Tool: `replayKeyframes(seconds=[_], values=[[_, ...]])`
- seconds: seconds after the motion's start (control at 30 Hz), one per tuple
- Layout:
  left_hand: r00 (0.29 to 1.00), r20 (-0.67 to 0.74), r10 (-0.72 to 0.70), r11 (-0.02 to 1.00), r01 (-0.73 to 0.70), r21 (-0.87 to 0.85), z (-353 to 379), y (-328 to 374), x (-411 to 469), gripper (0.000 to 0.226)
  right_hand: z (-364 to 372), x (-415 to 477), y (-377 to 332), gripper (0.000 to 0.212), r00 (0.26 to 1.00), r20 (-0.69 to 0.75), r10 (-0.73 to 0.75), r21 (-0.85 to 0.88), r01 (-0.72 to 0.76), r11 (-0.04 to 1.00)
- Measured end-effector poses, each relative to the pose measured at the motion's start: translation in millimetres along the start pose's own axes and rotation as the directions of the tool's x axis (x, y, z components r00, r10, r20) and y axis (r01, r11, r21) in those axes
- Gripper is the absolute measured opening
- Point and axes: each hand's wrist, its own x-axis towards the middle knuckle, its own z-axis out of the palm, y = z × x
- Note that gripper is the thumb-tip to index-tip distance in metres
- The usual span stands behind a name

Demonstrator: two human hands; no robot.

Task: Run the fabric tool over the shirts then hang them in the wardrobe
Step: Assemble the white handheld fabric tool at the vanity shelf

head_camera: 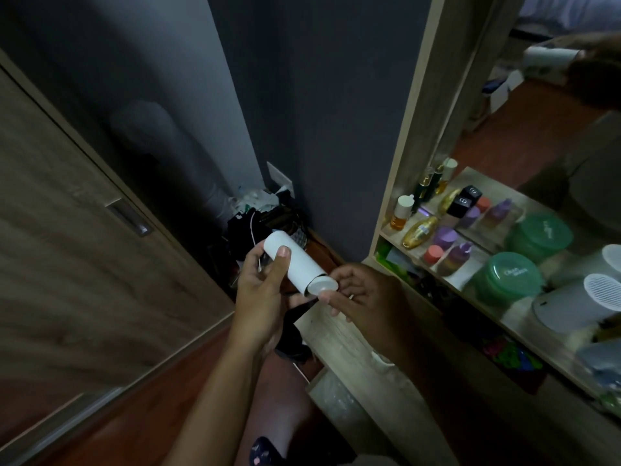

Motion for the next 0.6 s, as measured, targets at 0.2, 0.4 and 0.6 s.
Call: replayKeyframes(seconds=[0.2, 0.4, 0.6], values=[[1.0, 0.011, 0.008, 1.0, -0.008, -0.009, 1.4, 3.8, -0.2, 0.033, -8.5, 1.6, -3.3, 0.014, 0.987, 0.08, -0.142, -0.18, 0.155, 0.971], [1.0, 0.005, 0.015, 1.0, -0.015, -0.001, 3.8, 3.9, 0.4, 0.036, -9.5, 2.7, -5.0, 0.015, 0.982, 0.067, -0.179, -0.185, 0.188, 0.965], [1.0, 0.008, 0.018, 1.0, -0.018, 0.002, 4.3, 8.5, 1.0, 0.035, -7.3, 3.1, -7.1, 0.014, 0.994, 0.017, -0.109, -0.138, 0.11, 0.984]])
